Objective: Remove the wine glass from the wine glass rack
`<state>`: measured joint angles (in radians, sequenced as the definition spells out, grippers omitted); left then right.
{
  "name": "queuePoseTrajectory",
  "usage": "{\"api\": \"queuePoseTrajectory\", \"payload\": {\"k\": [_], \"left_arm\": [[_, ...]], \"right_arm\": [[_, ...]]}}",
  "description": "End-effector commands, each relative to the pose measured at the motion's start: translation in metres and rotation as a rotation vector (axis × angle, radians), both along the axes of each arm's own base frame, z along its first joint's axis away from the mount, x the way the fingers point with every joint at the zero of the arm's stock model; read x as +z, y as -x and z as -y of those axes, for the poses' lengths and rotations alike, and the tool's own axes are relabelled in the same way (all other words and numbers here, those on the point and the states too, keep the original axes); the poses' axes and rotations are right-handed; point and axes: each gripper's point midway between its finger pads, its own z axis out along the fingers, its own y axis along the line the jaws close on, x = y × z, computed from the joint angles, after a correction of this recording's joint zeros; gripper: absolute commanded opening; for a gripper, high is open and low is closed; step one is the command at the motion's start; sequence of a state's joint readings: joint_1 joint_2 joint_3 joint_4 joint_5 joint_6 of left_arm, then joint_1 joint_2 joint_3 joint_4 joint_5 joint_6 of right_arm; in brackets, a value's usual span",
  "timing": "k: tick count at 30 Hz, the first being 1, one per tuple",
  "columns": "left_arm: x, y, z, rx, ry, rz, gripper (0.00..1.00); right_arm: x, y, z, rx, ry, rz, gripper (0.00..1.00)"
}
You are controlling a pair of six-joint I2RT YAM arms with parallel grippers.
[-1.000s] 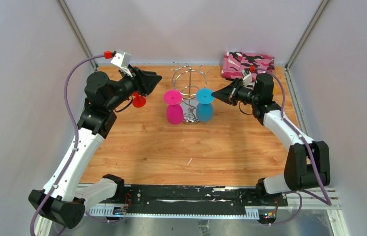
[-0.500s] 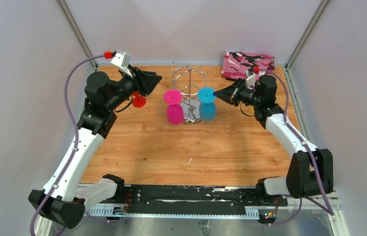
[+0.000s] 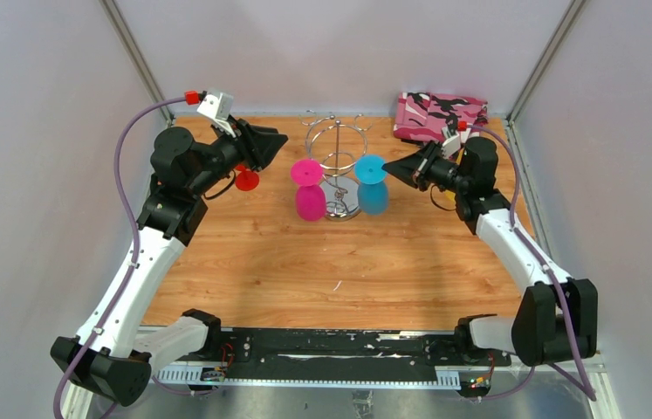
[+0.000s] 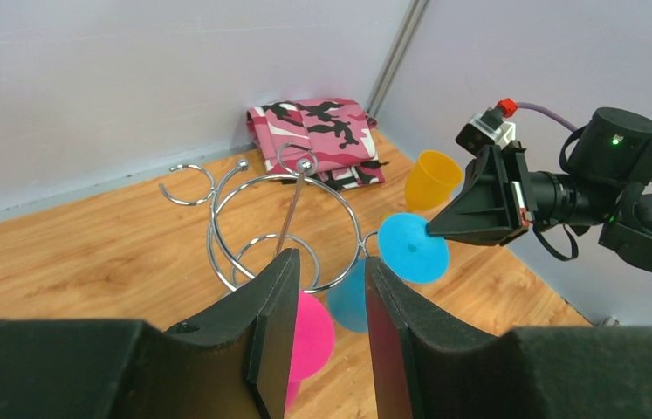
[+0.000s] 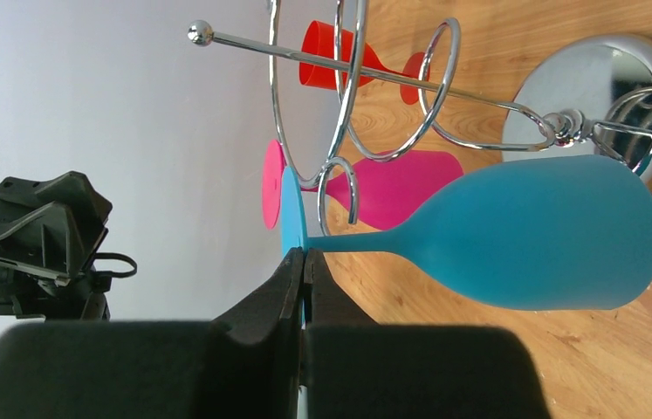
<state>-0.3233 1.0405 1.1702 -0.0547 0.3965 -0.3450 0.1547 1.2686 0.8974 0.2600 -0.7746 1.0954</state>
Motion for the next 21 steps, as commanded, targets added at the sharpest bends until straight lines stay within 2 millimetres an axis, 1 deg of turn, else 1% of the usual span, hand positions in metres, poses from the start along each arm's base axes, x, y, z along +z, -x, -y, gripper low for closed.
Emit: {"api": "queuePoseTrajectory", "payload": {"k": [1, 6, 11, 17, 21], "left_arm": [[-0.001, 0.001, 0.001, -0.005, -0.006, 0.007, 0.39], [-0.003, -0.001, 0.002, -0.001, -0.008, -0.001, 0.39], [-0.004, -0.004, 0.001, 0.008, -0.007, -0.008, 0.4], [-0.009, -0.009, 0.003, 0.006, -0.002, -0.025, 0.4], [-0.01, -0.012, 0.005, 0.003, 0.005, -0.033, 0.4]], "right_arm": [[0.008, 0.007, 0.005, -0.008, 0.001, 0.022, 0.0], [0.018, 0.014, 0.007, -0.009, 0.002, 0.042, 0.0], [0.031, 0.028, 0.012, -0.02, 0.043, 0.061, 0.0], [0.058, 0.049, 0.026, -0.084, 0.116, 0.133, 0.0], [0.087, 0.063, 0.037, -0.146, 0.148, 0.228, 0.0]]}}
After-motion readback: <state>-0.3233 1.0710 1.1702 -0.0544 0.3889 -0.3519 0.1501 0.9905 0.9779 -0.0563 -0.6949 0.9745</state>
